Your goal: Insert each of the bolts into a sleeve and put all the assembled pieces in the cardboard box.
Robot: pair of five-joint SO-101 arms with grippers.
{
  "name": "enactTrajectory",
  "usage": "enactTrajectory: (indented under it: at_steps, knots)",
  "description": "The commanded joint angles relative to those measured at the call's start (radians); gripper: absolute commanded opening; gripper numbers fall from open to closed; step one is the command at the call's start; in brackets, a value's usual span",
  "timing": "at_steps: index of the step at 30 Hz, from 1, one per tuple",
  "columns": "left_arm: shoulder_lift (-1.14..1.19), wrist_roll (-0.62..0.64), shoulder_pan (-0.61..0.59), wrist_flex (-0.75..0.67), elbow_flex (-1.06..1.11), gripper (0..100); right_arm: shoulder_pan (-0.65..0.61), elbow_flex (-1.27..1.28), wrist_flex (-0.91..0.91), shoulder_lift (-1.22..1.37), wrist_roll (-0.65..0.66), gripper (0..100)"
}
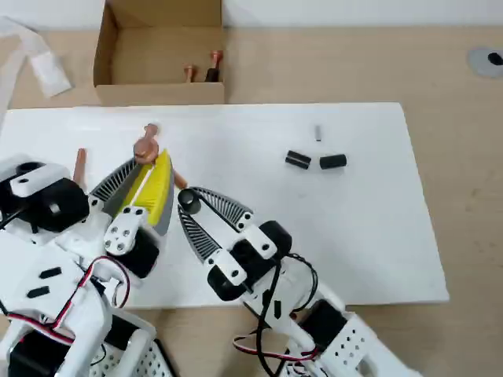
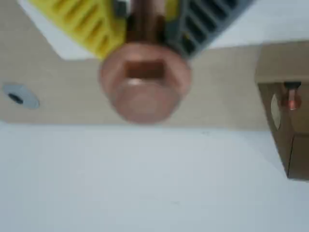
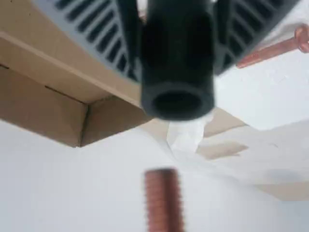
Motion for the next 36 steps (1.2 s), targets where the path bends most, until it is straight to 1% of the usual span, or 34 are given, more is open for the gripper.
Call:
enactTrajectory:
  at_steps: [1,11,23,27,30,33,36]
  knots:
    - [0.010,0.005,0.017,-0.003,-0.061,1,-0.010,0.001,0.002,-0.024,0.005,0.9]
    - [0.010,0.003,0.017,0.089,-0.061,1,-0.010,0.001,0.000,-0.024,0.005,0.9]
    - [0.010,0.002,0.020,0.087,-0.025,1,-0.010,0.001,0.000,-0.024,0.005,0.9]
    - [0.010,0.002,0.101,0.091,-0.025,1,-0.010,0.001,0.000,-0.024,0.005,0.9]
    - [0.010,0.002,0.141,0.089,-0.023,1,-0.010,0.001,0.000,-0.024,0.005,0.9]
    - [0.010,-0.002,0.141,0.087,-0.023,1,-0.010,0.001,0.000,-0.024,0.005,0.9]
    - [0.010,-0.061,0.130,0.094,-0.021,1,-0.010,0.001,0.000,-0.024,0.005,0.9]
